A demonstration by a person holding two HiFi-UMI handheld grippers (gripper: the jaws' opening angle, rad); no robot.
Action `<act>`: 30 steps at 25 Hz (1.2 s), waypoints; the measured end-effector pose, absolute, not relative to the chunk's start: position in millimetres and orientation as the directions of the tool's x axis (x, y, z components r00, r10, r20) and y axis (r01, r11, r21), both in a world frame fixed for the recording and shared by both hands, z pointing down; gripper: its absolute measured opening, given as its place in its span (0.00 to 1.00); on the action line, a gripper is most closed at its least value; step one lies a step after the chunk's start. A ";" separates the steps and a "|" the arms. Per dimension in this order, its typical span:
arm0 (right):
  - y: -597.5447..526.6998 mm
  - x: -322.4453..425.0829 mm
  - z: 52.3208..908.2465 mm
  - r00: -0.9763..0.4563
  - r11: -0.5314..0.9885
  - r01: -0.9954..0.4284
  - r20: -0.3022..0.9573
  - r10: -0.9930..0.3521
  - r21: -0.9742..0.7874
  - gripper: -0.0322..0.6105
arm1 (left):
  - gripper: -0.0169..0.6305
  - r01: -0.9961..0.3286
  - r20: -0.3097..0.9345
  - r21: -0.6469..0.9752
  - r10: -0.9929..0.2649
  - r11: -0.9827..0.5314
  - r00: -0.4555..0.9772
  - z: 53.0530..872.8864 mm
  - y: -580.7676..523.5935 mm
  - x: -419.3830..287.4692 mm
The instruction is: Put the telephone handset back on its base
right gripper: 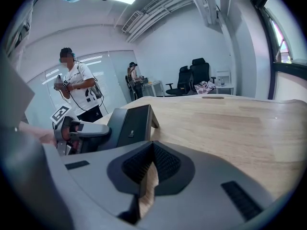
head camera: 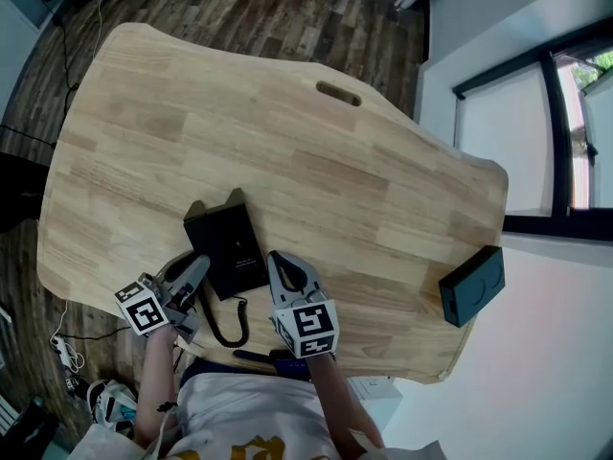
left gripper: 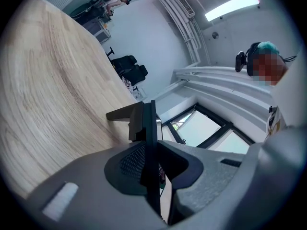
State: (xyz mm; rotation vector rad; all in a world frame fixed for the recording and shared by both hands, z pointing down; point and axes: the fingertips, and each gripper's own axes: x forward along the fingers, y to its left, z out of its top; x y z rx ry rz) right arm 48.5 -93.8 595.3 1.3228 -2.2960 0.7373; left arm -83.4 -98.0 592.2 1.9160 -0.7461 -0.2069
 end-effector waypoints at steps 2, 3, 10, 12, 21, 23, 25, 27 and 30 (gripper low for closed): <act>-93.8 48.1 594.6 -0.483 0.420 -0.873 0.566 -0.668 -0.249 0.06 | 0.14 -0.398 0.176 0.869 -0.570 -0.292 0.803 591.8 -97.3 -82.9; -93.7 48.3 594.4 -0.484 0.421 -0.872 0.566 -0.667 -0.250 0.06 | 0.14 -0.394 0.174 0.870 -0.565 -0.296 0.807 591.7 -96.8 -82.4; -94.8 49.6 595.3 -0.486 0.422 -0.871 0.565 -0.667 -0.250 0.06 | 0.14 -0.322 0.128 0.894 -0.512 -0.310 0.849 597.1 -96.7 -79.9; -94.4 49.9 595.7 -0.484 0.420 -0.872 0.565 -0.668 -0.251 0.06 | 0.14 -0.335 0.140 0.889 -0.511 -0.311 0.848 598.3 -96.8 -80.4; -97.9 47.6 593.7 -0.486 0.421 -0.871 0.556 -0.674 -0.252 0.06 | 0.15 -0.407 0.197 0.869 -0.559 -0.280 0.805 601.0 -98.9 -84.3; -98.0 46.5 592.9 -0.486 0.421 -0.872 0.555 -0.676 -0.251 0.06 | 0.17 -0.417 0.212 0.874 -0.576 -0.251 0.790 602.9 -99.2 -86.1; -98.1 45.5 591.4 -0.486 0.423 -0.871 0.554 -0.676 -0.248 0.06 | 0.18 -0.421 0.221 0.878 -0.586 -0.227 0.779 603.8 -99.7 -86.3; -96.9 45.1 589.4 -0.487 0.425 -0.871 0.553 -0.676 -0.247 0.06 | 0.20 -0.428 0.230 0.877 -0.592 -0.218 0.772 604.3 -99.0 -86.1; -95.6 44.7 587.2 -0.486 0.427 -0.871 0.550 -0.679 -0.243 0.06 | 0.22 -0.459 0.252 0.860 -0.596 -0.224 0.762 607.8 -99.2 -89.3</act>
